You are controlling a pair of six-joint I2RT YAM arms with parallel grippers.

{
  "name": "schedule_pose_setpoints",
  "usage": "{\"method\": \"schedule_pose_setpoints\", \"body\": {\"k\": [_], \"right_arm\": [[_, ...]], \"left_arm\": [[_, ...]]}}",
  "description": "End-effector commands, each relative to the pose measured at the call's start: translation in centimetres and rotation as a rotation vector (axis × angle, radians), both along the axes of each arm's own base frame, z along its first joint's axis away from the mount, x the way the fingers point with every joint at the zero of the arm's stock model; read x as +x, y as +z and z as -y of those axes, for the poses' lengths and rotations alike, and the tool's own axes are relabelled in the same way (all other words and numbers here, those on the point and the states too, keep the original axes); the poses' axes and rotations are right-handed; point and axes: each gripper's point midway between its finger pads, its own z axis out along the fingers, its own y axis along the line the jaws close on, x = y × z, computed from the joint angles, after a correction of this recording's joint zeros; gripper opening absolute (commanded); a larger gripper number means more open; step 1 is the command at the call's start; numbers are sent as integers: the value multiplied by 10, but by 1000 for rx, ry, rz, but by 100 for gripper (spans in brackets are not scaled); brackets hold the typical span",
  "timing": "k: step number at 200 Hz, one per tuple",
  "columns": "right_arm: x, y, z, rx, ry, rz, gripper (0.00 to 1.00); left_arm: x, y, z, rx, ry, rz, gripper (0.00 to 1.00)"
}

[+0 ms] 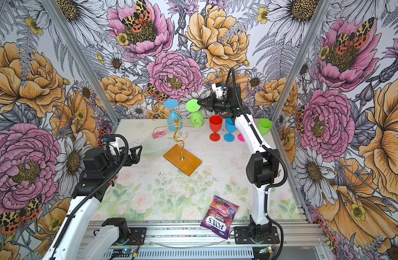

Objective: Take the wine glass off the wine glass rack
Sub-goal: Pick up the wine glass from the wine glass rack.

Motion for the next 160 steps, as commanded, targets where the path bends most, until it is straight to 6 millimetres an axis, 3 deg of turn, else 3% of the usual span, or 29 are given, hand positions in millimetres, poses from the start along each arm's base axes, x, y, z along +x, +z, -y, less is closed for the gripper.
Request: {"method": "schedule_pose_setpoints", "body": {"k": [1,72,160], "right_arm": [[-9,30,7,29,-5,76,0],[-29,27,9,39,19,79,0],[-43,25,-17,33,66,94,0]], "left_arm": [[0,2,0,0,-11,23,99],[0,2,0,0,-11,22,99],[0,3,0,0,-11,24,99]]}}
